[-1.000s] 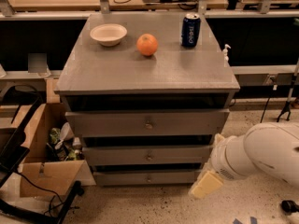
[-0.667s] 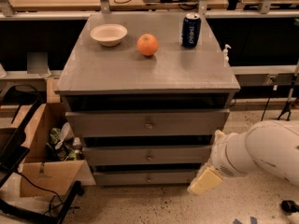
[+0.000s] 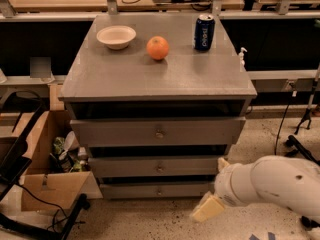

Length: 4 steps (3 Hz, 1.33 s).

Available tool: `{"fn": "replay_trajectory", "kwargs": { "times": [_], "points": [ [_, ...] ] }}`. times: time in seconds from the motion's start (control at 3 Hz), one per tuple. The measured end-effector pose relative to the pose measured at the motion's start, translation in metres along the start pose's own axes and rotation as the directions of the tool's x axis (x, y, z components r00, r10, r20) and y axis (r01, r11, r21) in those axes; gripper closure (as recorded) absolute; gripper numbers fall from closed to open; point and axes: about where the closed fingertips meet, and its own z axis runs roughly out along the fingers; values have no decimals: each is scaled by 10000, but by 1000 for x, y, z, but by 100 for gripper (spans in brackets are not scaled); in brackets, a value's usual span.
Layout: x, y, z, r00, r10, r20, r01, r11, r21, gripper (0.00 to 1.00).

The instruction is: Open bottom drawer

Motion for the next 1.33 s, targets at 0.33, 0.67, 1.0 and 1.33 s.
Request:
{"fn": "replay_trajectory", "kwargs": {
  "times": [0.33,0.67,1.0,1.33],
  "points": [
    [12,0,56,9915,-64,1299,50,9999,109,0],
    [22,-25,97,9671,-1212,2235,1039,9907,877,0],
    [46,-38,149,9524,-2156,2154,2031,9760,786,0],
    [67,-41,193,9557,-2578,1423,2576,9661,202,0]
  ]
}}
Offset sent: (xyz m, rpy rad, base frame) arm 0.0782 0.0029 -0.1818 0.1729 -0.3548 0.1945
